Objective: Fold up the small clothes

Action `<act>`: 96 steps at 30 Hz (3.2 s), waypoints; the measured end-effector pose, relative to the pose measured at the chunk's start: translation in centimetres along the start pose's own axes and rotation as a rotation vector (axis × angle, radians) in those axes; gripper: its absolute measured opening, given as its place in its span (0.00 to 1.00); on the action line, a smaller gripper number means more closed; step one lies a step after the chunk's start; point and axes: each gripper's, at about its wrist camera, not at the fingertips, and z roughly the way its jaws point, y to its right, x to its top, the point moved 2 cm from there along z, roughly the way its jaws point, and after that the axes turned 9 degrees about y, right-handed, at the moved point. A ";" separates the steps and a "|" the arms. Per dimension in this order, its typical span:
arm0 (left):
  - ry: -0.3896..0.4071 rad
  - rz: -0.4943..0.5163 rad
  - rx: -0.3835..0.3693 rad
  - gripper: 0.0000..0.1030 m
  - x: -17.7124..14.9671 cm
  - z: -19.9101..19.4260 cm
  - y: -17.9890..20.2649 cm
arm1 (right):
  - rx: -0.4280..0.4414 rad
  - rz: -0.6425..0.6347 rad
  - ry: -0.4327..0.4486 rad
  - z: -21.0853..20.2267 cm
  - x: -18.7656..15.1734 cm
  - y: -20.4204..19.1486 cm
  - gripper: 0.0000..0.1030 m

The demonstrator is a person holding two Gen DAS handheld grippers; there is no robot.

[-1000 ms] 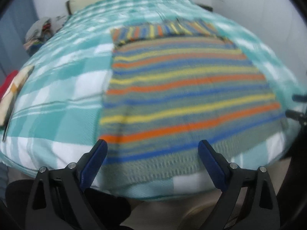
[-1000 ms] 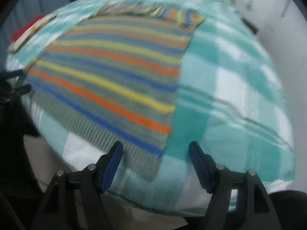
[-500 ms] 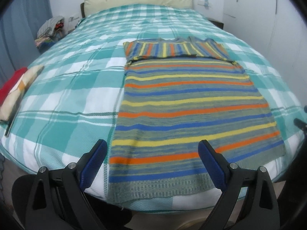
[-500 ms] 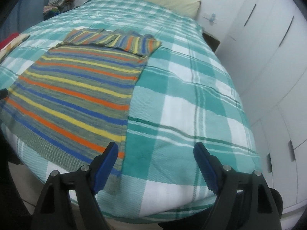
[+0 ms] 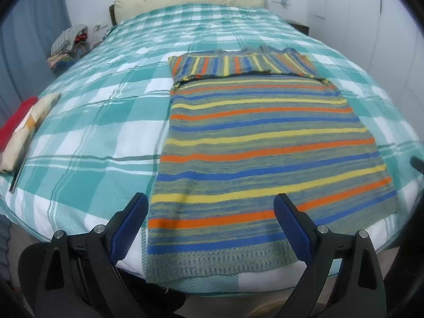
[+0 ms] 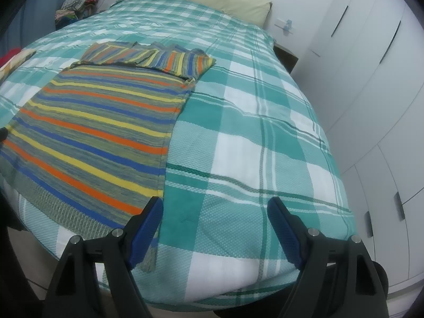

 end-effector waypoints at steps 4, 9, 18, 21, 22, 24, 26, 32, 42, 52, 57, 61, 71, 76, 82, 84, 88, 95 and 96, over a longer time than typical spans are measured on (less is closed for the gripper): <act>-0.026 0.012 0.044 0.93 -0.3 0.1 -1.0 | 0.049 0.019 0.000 0.1 -0.3 0.4 0.78; -0.114 -0.093 0.068 0.93 -2.4 0.9 -6.0 | 0.190 0.119 -0.054 0.8 -2.1 3.3 0.78; -0.088 -0.029 0.155 0.94 -1.7 0.0 -4.8 | 0.344 0.170 -0.044 0.8 -2.2 2.2 0.78; -0.055 0.000 0.177 0.94 -0.8 -0.4 -4.3 | 0.374 0.177 -0.033 0.9 -1.4 1.2 0.78; -0.042 0.009 0.189 0.94 -0.6 -0.6 -4.1 | 0.379 0.174 -0.029 0.8 -1.2 0.9 0.78; -0.032 0.013 0.201 0.94 -0.3 -0.6 -4.2 | 0.381 0.161 -0.017 0.7 -0.8 0.4 0.78; -0.026 0.013 0.210 0.94 -0.1 -0.7 -4.3 | 0.379 0.144 -0.007 0.4 -0.7 0.0 0.78; -0.016 0.015 0.246 0.94 0.0 -0.7 -4.4 | 0.382 0.146 -0.016 0.5 -1.0 -0.2 0.78; -0.006 0.023 0.280 0.94 -0.1 -0.8 -4.5 | 0.392 0.141 -0.019 0.6 -1.2 -0.7 0.78; -0.004 0.027 0.283 0.94 -0.1 -0.8 -4.5 | 0.389 0.139 -0.019 0.6 -1.4 -0.8 0.78; -0.004 0.027 0.285 0.94 -0.2 -0.8 -4.4 | 0.391 0.140 -0.025 0.9 -1.6 -0.8 0.78; -0.008 0.029 0.288 0.94 -0.3 -0.6 -4.5 | 0.392 0.138 -0.027 1.0 -1.7 -0.8 0.78; -0.093 -0.029 0.175 0.94 -1.6 0.6 -5.5 | 0.361 0.077 -0.021 1.0 -1.4 -0.2 0.78; -0.194 -0.072 0.043 0.94 -4.2 2.6 -5.7 | 0.263 0.052 -0.018 1.4 0.0 3.6 0.78; -0.207 -0.052 -0.039 0.90 -5.3 2.7 -4.0 | 0.608 0.310 -0.218 5.1 -2.5 2.0 0.78; -0.218 -0.059 -0.064 0.85 -5.4 2.6 -4.2 | 0.630 0.341 -0.290 6.4 -3.7 1.0 0.77; -0.254 -0.074 -0.118 0.60 -5.3 2.8 -4.3 | 0.671 0.344 -0.331 7.1 -4.6 -0.2 0.61; -0.341 -0.124 -0.216 0.05 -4.7 3.0 -4.9 | 0.760 0.353 -0.397 7.0 -4.9 -1.4 0.07; -0.345 -0.148 -0.237 0.05 -4.3 2.8 -5.3 | 0.778 0.381 -0.385 6.8 -4.5 -0.8 0.07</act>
